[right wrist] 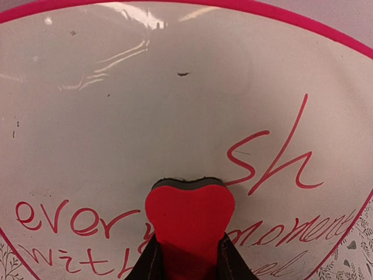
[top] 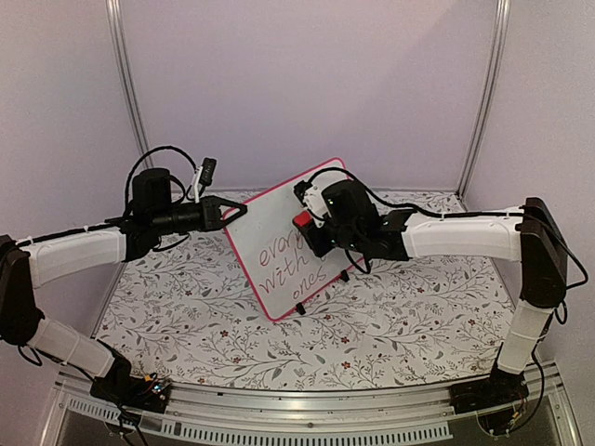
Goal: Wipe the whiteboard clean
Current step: Erase the whiteboard at the center of the board.
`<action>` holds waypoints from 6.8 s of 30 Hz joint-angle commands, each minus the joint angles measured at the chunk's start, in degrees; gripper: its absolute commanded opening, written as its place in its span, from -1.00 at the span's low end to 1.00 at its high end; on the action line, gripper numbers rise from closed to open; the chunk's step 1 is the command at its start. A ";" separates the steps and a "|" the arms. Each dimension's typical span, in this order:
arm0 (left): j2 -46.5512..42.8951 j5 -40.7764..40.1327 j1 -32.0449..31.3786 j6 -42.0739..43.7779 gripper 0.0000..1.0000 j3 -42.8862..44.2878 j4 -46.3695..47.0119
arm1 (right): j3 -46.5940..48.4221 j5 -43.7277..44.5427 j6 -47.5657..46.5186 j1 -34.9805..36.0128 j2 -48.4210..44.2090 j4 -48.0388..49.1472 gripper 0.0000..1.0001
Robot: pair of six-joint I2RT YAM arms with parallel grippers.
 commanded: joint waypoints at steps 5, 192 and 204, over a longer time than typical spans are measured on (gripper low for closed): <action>-1.01 5.21 -1.41 -1.07 -1.00 -0.54 1.05 | -2.39 -0.95 1.45 -0.36 0.29 -3.01 -0.50; -1.10 5.45 -1.53 -1.19 -1.00 -0.55 1.21 | 3.74 3.30 -3.29 -3.62 1.50 -3.76 -0.49; -1.33 5.39 -1.51 -1.20 -1.00 -0.64 1.27 | -2.11 3.73 -1.30 -3.62 -0.70 -2.39 -0.50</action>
